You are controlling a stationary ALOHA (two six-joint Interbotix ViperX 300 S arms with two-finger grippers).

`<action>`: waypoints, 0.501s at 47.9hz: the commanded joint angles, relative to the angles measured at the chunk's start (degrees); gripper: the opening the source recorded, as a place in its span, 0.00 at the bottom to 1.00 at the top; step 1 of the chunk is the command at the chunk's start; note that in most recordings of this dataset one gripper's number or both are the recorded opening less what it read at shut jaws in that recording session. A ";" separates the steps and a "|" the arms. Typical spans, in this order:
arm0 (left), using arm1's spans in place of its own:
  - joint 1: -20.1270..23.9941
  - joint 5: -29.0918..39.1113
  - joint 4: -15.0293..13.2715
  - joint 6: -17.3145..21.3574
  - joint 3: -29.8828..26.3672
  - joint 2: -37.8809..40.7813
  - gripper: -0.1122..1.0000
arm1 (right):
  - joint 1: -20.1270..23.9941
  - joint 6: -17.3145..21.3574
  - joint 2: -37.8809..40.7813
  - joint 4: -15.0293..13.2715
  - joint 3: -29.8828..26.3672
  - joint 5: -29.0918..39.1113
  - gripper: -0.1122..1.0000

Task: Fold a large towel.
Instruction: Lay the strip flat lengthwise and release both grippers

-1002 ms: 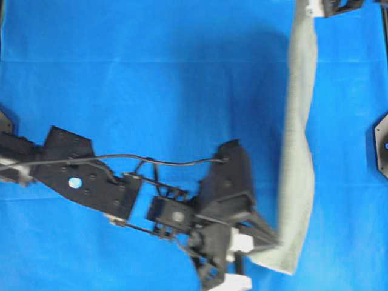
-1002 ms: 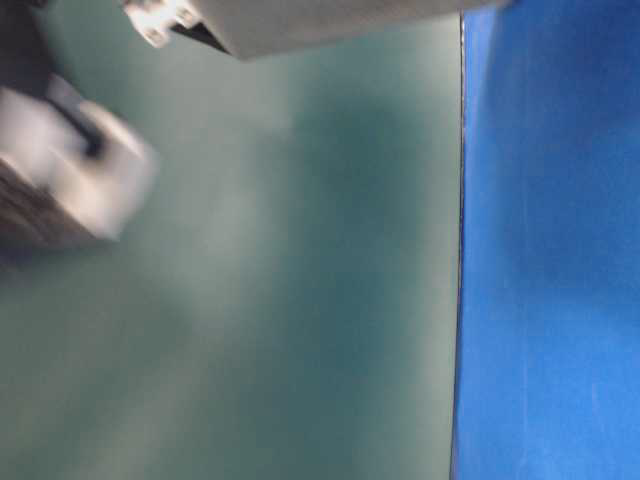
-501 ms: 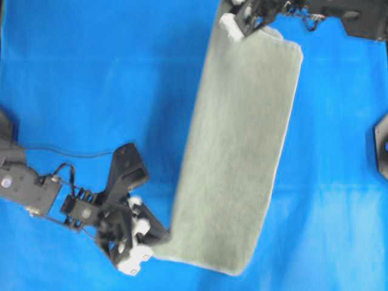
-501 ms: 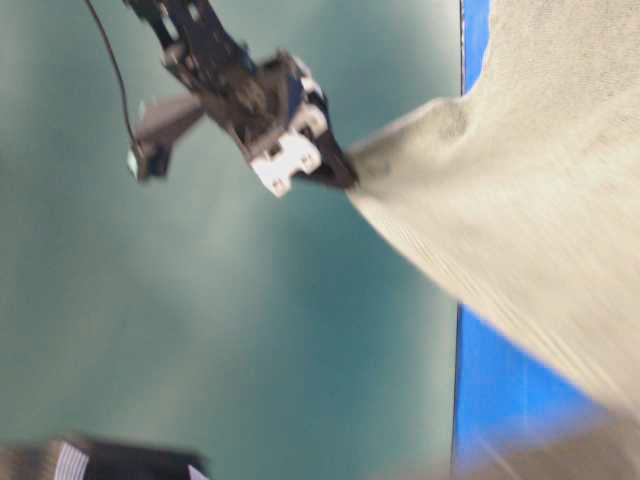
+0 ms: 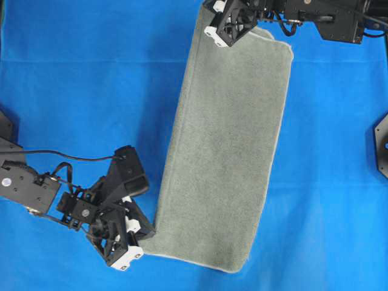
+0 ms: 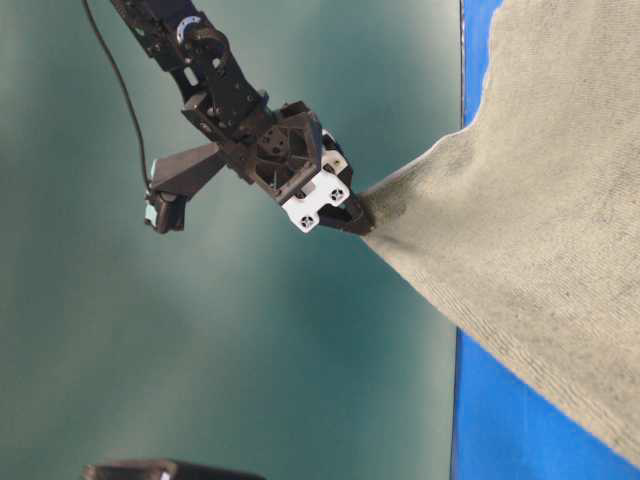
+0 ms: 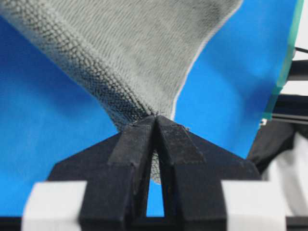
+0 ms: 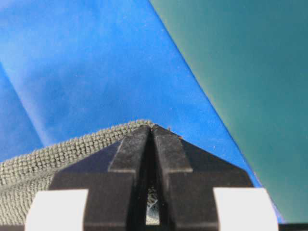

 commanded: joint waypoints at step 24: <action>2.20 9.32 0.26 4.31 -2.81 -7.47 0.78 | 0.70 -7.38 -4.39 -0.62 0.09 -2.46 0.62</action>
